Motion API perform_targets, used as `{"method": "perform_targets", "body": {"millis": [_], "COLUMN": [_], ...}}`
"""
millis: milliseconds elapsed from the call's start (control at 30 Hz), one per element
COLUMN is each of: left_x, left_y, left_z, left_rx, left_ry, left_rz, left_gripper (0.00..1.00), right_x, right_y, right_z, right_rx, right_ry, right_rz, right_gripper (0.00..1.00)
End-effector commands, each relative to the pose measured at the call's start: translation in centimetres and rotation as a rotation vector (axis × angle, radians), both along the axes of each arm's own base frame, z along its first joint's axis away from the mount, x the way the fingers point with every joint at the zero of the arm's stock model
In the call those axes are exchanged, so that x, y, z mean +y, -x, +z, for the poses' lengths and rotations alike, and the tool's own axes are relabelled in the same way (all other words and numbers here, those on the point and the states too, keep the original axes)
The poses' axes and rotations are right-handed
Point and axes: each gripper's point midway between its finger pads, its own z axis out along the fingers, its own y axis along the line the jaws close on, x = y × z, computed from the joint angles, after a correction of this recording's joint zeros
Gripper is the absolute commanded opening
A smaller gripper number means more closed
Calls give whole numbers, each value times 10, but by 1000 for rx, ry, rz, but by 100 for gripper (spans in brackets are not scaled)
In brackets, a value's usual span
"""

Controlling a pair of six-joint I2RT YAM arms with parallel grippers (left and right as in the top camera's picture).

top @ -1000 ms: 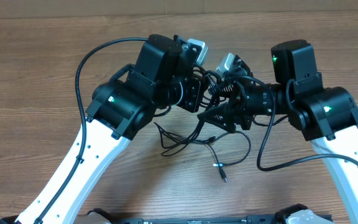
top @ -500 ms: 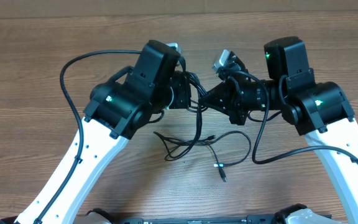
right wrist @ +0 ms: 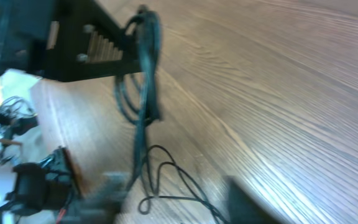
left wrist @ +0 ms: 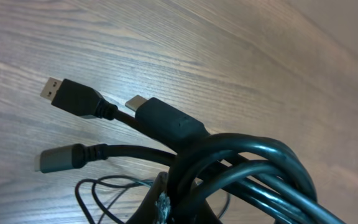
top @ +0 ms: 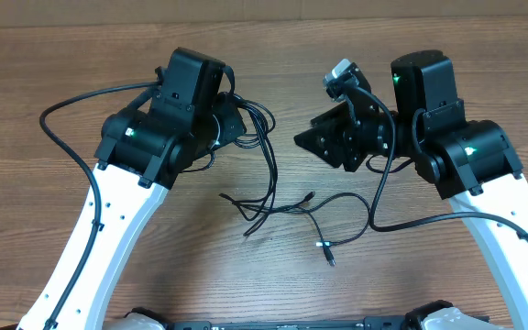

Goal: Untangle cables

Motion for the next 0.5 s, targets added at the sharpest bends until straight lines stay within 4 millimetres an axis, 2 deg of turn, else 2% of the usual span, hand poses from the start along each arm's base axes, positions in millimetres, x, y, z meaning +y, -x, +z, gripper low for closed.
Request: {"method": "perform_targets", "body": {"millis": [0, 67, 200, 300, 467], "left_x": [-17, -30, -48, -54, -71], "left_y": [9, 15, 25, 27, 28], "left_z": [13, 14, 15, 12, 7], "left_rx": [-53, -78, -148, -150, -133], "left_ry": [-6, -17, -97, -112, -53], "left_rz": [-205, -323, -545, -584, -633], "left_gripper": [4, 4, 4, 4, 4], "right_x": [-6, -5, 15, 23, 23], "right_y": [-6, -5, 18, 30, 31], "right_z": [2, 2, 18, 28, 28], "right_rx": [-27, -65, -111, -103, -103], "right_ry": [30, 43, -59, -133, -135], "right_rz": [-44, -8, 187, 261, 265], "right_gripper": [70, 71, 71, 70, 65]}}
